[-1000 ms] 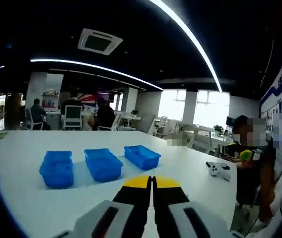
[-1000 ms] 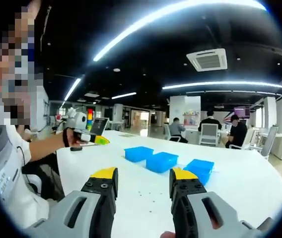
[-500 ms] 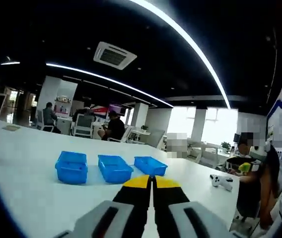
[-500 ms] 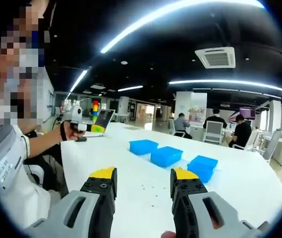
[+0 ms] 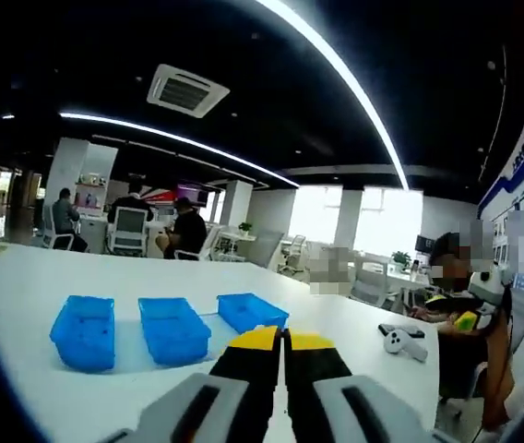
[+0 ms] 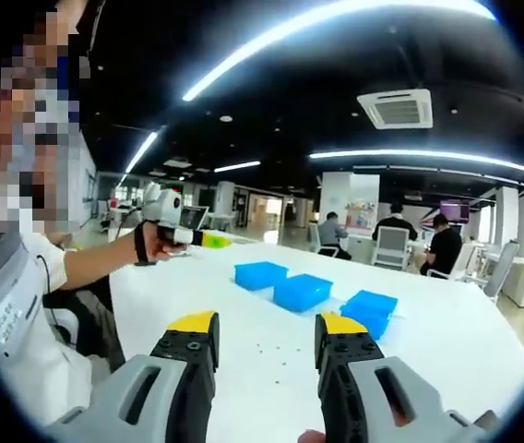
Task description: Pick up the resistors one by one and place each resistor into its matching bin, sorting the parts by color and model until every resistor is separated into the correct bin for its type
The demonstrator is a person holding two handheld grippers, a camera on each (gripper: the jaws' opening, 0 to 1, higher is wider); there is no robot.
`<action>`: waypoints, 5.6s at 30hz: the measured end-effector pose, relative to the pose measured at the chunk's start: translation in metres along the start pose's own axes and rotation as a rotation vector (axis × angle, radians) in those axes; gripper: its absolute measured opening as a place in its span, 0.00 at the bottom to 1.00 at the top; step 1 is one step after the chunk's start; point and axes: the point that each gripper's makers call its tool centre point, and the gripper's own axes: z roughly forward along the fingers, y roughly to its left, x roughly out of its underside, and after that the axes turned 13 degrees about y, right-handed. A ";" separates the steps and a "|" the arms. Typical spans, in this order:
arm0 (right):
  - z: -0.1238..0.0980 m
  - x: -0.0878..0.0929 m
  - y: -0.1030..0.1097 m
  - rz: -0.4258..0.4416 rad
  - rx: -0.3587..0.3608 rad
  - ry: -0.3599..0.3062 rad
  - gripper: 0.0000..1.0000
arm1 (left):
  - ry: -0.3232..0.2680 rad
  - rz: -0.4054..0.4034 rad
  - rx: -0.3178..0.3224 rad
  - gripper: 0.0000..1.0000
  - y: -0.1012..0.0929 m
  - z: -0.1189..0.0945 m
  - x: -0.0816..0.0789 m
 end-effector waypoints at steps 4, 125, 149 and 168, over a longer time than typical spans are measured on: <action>-0.002 0.000 -0.002 0.004 0.007 -0.003 0.42 | 0.025 0.016 0.016 0.05 -0.003 0.034 -0.014; 0.000 0.003 -0.003 -0.007 0.022 0.018 0.41 | 0.940 0.380 0.203 0.26 -0.013 0.088 0.144; 0.003 0.001 0.003 -0.015 -0.001 0.015 0.41 | 1.142 0.421 0.183 0.04 -0.005 0.109 0.162; 0.000 0.000 0.000 -0.015 0.010 0.013 0.41 | 0.577 0.274 0.151 0.04 -0.022 0.039 0.066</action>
